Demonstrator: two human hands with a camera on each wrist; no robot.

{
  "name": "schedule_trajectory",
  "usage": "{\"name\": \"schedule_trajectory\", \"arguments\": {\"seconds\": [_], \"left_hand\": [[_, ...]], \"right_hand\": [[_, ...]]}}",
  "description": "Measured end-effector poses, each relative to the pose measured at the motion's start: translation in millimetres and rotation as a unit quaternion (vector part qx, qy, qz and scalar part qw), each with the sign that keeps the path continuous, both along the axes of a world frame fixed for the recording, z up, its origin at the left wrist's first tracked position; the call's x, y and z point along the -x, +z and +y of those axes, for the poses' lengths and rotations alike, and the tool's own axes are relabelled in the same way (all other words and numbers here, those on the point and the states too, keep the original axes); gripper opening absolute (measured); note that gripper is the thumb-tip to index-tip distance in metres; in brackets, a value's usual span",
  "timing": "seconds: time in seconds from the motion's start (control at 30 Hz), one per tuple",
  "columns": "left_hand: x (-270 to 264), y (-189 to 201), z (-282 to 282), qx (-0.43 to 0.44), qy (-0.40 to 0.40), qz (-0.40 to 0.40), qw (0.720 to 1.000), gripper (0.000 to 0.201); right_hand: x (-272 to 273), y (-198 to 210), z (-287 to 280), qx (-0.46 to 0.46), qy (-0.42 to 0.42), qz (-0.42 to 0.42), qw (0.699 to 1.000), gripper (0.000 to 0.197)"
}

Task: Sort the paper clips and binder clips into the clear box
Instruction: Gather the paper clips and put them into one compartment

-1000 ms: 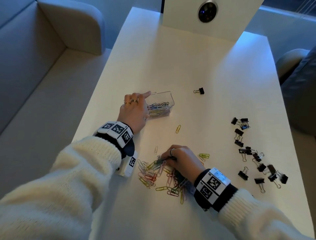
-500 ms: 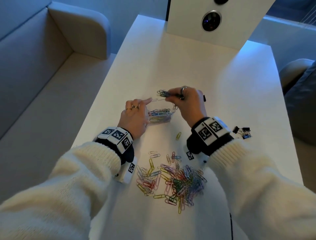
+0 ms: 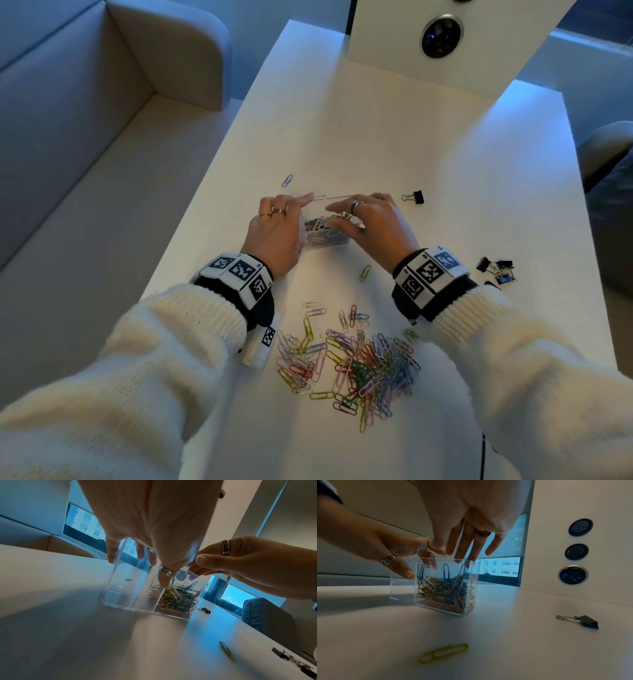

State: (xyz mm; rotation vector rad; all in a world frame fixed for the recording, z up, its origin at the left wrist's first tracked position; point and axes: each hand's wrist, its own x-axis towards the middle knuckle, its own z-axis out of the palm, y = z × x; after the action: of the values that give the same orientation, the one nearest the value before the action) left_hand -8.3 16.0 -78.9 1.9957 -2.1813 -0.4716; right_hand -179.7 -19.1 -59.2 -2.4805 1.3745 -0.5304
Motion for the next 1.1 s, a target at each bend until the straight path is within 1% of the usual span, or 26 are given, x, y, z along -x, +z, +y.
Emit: {"name": "schedule_trajectory", "arguments": {"seconds": [0.07,0.13,0.17,0.23,0.27,0.3,0.33,0.43,0.47,0.57,0.63,0.67,0.73,0.8,0.87,0.9,1.0,1.03,1.1], "left_hand": [[0.3,-0.2,0.2,-0.002,0.002,0.005,1.000,0.076],[0.6,-0.4,-0.1,-0.002,0.002,0.004,1.000,0.077],[0.6,-0.4,0.1,-0.003,0.001,0.004,1.000,0.077],[0.6,-0.1,0.6,-0.004,0.001,0.007,1.000,0.075],[0.6,0.0,0.7,-0.004,0.000,0.009,1.000,0.075],[0.6,0.0,0.7,-0.003,0.000,0.010,1.000,0.075],[0.4,0.2,0.6,-0.001,0.000,0.010,1.000,0.075],[-0.2,0.0,0.3,0.002,0.002,0.007,1.000,0.077],[-0.1,0.0,0.3,0.001,0.002,0.006,1.000,0.077],[0.7,-0.1,0.9,0.005,0.003,0.009,1.000,0.078],[1.0,-0.1,0.8,0.006,0.001,0.004,1.000,0.078],[0.8,-0.1,0.5,0.006,0.001,0.002,1.000,0.078],[0.8,-0.5,0.0,0.006,0.002,0.003,1.000,0.078],[0.6,-0.9,-0.3,0.004,0.007,0.011,1.000,0.077],[0.5,-1.1,-0.2,-0.001,0.010,0.014,1.000,0.077],[0.4,-0.9,-0.3,-0.001,0.010,0.012,1.000,0.078],[0.9,-0.5,0.3,0.001,0.008,0.008,1.000,0.078],[1.1,-0.4,0.6,0.002,0.008,0.007,1.000,0.078],[1.1,0.4,0.6,0.000,0.009,0.009,1.000,0.078]], "right_hand": [[2.1,-0.2,0.2,-0.002,-0.002,-0.009,1.000,0.027],[2.4,-0.7,1.9,-0.027,0.004,-0.003,1.000,0.030],[2.9,-1.3,2.9,-0.036,0.014,0.021,0.999,0.034],[4.5,-2.4,4.2,-0.032,0.047,0.111,0.992,0.040],[5.9,-2.8,4.2,-0.023,0.058,0.148,0.987,0.039],[7.5,-2.6,3.5,-0.012,0.061,0.163,0.985,0.036],[8.5,-1.9,2.0,-0.001,0.056,0.157,0.986,0.034],[7.8,2.6,-0.7,0.002,0.014,0.079,0.997,0.035],[7.6,3.3,-0.2,-0.001,0.018,0.082,0.996,0.036],[8.7,-2.1,5.4,0.010,0.074,0.181,0.981,0.037],[9.9,-2.0,6.1,0.022,0.076,0.208,0.975,0.032],[9.6,-0.5,5.3,0.025,0.069,0.207,0.976,0.030],[6.4,3.1,6.0,0.016,0.062,0.172,0.983,0.031],[0.6,3.3,8.6,-0.016,0.071,0.139,0.988,0.040],[-4.3,0.6,11.7,-0.055,0.079,0.143,0.985,0.044],[-5.1,-0.3,11.8,-0.062,0.074,0.154,0.983,0.042],[-0.4,-0.2,6.8,-0.045,0.058,0.197,0.978,0.035],[0.9,0.6,5.6,-0.045,0.058,0.191,0.979,0.033],[-0.4,2.2,4.8,-0.069,0.057,0.141,0.986,0.031]]}}
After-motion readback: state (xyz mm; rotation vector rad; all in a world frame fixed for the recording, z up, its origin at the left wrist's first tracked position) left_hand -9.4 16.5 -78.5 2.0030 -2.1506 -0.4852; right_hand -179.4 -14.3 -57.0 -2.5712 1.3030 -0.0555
